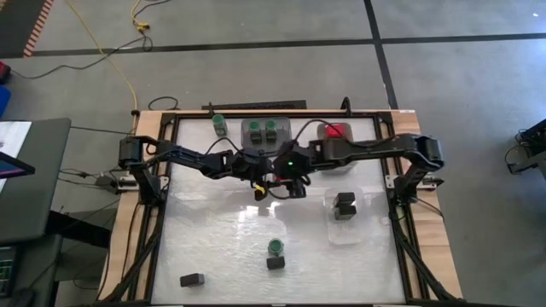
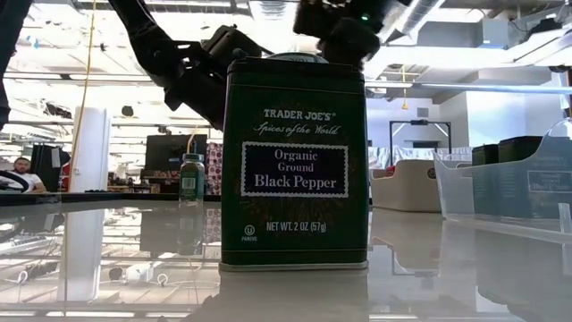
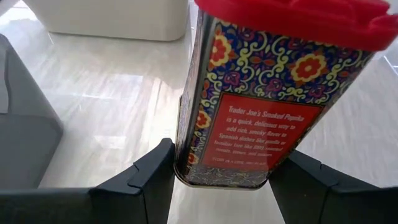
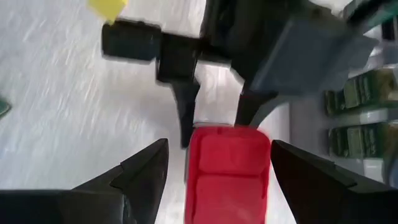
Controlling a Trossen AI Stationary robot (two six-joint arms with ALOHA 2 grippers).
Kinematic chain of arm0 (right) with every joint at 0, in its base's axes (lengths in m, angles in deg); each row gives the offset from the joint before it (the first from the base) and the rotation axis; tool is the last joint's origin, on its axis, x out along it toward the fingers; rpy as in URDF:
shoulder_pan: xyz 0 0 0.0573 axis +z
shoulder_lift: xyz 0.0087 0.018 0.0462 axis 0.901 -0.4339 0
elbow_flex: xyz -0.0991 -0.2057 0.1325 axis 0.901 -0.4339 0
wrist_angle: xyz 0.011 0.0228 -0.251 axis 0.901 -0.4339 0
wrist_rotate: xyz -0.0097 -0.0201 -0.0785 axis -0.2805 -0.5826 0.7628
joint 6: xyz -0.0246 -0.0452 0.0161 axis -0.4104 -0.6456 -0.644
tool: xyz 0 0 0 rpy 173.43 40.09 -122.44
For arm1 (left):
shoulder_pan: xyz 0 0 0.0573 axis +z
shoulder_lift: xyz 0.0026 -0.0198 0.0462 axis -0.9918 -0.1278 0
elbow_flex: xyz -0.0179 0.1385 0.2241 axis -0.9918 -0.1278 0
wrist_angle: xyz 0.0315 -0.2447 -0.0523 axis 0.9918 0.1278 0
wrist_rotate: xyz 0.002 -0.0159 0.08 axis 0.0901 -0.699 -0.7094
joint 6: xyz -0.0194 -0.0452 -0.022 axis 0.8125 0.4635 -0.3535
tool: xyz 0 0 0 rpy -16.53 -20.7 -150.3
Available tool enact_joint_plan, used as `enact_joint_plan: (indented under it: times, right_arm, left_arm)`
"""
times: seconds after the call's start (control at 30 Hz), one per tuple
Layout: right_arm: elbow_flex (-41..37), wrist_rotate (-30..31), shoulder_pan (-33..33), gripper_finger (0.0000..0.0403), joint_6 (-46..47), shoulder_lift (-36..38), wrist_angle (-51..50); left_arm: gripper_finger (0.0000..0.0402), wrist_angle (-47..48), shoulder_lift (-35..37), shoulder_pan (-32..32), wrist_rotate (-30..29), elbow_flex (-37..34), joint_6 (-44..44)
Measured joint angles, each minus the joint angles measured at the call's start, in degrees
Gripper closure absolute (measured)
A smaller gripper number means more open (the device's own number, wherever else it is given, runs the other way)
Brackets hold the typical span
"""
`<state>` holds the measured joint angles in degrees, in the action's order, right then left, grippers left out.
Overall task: Sort spices by type
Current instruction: Put the center red seasoning can into the gray bin
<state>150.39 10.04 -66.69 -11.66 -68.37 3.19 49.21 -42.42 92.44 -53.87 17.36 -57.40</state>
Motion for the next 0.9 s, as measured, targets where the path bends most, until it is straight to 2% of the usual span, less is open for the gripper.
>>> enact_joint_plan:
  times: [0.13, 0.33, 0.73, 0.9]
  right_arm:
    - [3.6, 0.6, -0.7, 0.0097, 0.7, -2.4, -4.8]
    - [4.1, 1.1, -1.5, 0.0097, 3.2, -4.1, -9.9]
    - [4.1, 1.1, -1.5, 0.0099, 3.4, -4.7, -8.1]
    - [4.1, 1.1, -1.5, 0.0125, 3.0, -5.2, -7.6]
  left_arm:
    - [0.0184, 0.2, 0.0, 0.0, 0.0, 0.0, -0.2]
    - [0.0184, 0.6, 0.0, 0.0, 0.0, 0.0, -0.9]
    - [0.0184, 0.4, 0.0, 0.0, 0.0, 0.0, -1.2]
    - [0.0184, -0.7, 0.0, 0.0, 0.0, 0.0, -0.7]
